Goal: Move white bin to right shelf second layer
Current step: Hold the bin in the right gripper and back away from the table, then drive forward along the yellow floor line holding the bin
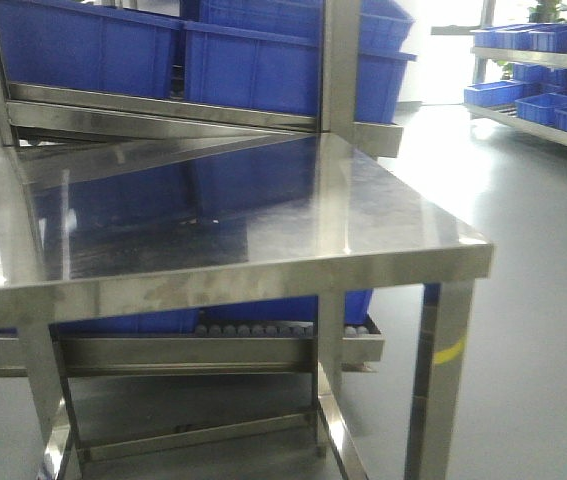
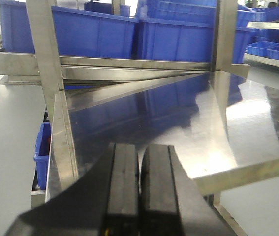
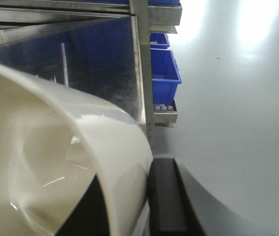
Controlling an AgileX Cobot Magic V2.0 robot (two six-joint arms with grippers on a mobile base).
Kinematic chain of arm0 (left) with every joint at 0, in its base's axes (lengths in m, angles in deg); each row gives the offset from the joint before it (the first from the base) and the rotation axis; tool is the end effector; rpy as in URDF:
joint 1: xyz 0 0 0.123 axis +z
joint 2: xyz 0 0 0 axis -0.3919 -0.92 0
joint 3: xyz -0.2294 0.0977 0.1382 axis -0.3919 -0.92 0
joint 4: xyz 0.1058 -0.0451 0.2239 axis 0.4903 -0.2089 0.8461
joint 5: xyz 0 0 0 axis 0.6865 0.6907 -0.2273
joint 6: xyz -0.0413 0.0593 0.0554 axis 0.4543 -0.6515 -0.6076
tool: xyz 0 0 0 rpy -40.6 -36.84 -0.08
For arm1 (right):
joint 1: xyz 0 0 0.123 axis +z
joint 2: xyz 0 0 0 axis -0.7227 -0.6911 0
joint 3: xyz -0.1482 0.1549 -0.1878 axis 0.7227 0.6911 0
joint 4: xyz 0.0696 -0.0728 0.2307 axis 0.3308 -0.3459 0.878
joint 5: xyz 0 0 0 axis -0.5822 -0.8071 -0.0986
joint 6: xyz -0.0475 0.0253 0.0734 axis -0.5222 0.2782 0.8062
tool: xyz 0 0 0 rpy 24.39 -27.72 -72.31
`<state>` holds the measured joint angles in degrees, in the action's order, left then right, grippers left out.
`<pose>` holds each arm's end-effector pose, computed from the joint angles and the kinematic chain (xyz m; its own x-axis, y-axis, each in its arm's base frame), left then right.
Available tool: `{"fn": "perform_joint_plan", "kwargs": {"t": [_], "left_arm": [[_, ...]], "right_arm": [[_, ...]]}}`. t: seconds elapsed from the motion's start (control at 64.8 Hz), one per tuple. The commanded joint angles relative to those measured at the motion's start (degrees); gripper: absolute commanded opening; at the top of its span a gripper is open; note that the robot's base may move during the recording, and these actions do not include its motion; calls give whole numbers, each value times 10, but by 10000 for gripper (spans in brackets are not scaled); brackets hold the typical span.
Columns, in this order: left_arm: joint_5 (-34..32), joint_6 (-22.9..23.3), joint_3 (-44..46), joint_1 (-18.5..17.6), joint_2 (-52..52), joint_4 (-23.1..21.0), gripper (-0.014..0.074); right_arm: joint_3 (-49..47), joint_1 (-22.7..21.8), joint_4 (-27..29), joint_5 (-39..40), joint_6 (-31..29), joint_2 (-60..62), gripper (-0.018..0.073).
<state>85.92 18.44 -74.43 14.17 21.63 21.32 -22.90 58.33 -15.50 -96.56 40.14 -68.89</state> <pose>0.0554 -0.0093 0.2035 0.0082 0.0340 -0.9994 0.1604 0.9864 0.0349 0.0695 0.0116 0.3164 -0.3111 0.0852 -0.9465 -0.1323 0.9824 0.1319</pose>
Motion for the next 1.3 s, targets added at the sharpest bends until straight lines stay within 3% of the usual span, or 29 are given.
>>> {"fn": "perform_joint_plan", "kwargs": {"t": [0.0, 1.282], "left_arm": [[-49, 2, -21, -2, 8, -3, 85], [-49, 2, -21, -2, 8, -3, 85]], "right_arm": [[-18, -2, -3, 59, 0, -8, 51], [-18, -2, -3, 58, 0, -8, 51]]}}
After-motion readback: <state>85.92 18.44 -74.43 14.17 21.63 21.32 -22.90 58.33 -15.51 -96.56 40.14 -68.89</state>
